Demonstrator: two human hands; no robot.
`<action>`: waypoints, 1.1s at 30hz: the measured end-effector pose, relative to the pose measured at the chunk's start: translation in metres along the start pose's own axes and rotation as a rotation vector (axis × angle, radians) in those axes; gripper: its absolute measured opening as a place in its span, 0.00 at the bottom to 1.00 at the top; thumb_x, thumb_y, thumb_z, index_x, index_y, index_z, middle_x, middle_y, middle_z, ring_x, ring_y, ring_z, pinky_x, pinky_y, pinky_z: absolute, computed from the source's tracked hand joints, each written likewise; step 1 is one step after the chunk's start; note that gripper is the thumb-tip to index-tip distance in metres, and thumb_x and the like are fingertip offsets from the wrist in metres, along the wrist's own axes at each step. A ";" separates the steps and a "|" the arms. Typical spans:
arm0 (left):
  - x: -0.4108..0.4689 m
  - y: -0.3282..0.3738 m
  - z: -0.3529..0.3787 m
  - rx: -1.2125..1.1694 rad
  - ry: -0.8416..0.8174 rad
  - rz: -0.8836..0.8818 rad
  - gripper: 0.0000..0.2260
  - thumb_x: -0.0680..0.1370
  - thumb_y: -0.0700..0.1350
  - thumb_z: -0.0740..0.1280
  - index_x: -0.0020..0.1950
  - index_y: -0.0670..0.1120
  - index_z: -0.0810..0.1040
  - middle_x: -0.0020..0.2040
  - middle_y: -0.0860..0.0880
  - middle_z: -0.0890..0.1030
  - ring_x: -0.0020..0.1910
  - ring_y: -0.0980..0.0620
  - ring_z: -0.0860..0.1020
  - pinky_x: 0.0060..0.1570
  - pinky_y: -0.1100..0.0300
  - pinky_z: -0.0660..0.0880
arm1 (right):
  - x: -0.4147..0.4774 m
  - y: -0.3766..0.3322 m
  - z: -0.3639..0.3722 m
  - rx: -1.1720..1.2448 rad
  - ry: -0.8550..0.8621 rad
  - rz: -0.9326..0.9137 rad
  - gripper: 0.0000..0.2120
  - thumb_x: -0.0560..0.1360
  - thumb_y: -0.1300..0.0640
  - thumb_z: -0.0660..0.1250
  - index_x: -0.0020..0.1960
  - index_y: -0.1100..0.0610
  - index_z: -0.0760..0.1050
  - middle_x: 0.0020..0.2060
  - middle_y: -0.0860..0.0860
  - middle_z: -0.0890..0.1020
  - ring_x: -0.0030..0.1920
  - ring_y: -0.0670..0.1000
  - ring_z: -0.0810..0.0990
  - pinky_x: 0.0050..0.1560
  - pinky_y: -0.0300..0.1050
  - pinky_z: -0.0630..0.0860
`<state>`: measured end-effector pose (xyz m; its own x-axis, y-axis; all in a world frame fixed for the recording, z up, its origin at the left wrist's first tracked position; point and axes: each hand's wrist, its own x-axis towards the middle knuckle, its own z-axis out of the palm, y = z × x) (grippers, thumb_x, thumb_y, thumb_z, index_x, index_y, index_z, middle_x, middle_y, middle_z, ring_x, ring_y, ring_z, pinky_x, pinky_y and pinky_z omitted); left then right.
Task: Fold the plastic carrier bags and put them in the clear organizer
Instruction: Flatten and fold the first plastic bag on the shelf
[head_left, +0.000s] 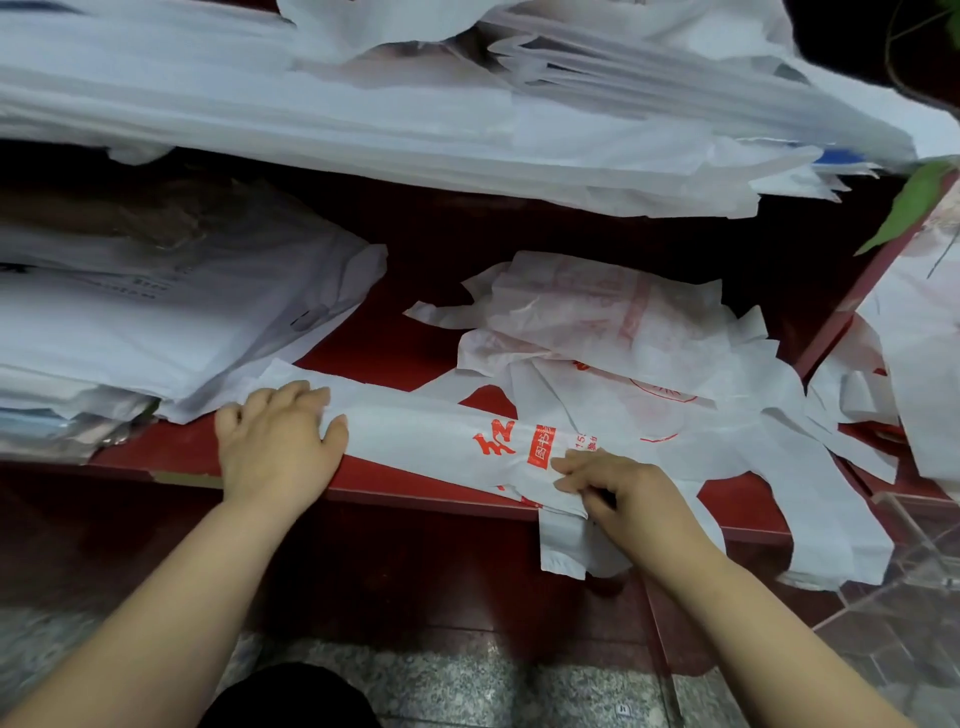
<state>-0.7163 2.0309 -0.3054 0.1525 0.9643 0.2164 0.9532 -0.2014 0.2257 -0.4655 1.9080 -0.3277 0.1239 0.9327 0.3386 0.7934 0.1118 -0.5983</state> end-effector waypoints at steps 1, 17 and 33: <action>0.001 -0.002 -0.001 -0.025 0.040 -0.006 0.17 0.79 0.50 0.57 0.67 0.49 0.72 0.68 0.50 0.70 0.67 0.48 0.63 0.59 0.56 0.51 | 0.001 0.000 -0.001 -0.003 -0.004 -0.002 0.12 0.67 0.78 0.64 0.41 0.67 0.82 0.47 0.58 0.83 0.55 0.42 0.74 0.55 0.20 0.61; -0.034 0.085 0.018 -0.094 -0.245 0.513 0.24 0.82 0.54 0.47 0.76 0.52 0.44 0.77 0.52 0.44 0.75 0.55 0.42 0.70 0.58 0.36 | 0.004 -0.006 -0.012 -0.101 -0.137 0.009 0.10 0.70 0.74 0.60 0.40 0.64 0.77 0.49 0.49 0.81 0.55 0.53 0.78 0.50 0.33 0.68; -0.046 0.012 0.029 -0.112 0.255 0.710 0.31 0.82 0.55 0.43 0.45 0.45 0.84 0.45 0.50 0.84 0.47 0.51 0.79 0.46 0.62 0.65 | 0.000 -0.009 -0.012 -0.463 -0.068 -0.377 0.17 0.65 0.45 0.62 0.47 0.55 0.77 0.44 0.50 0.83 0.48 0.51 0.74 0.51 0.42 0.66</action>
<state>-0.7043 1.9894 -0.3405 0.6411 0.5298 0.5552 0.6144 -0.7878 0.0423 -0.4656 1.9027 -0.3137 -0.2433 0.8792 0.4097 0.9542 0.2929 -0.0619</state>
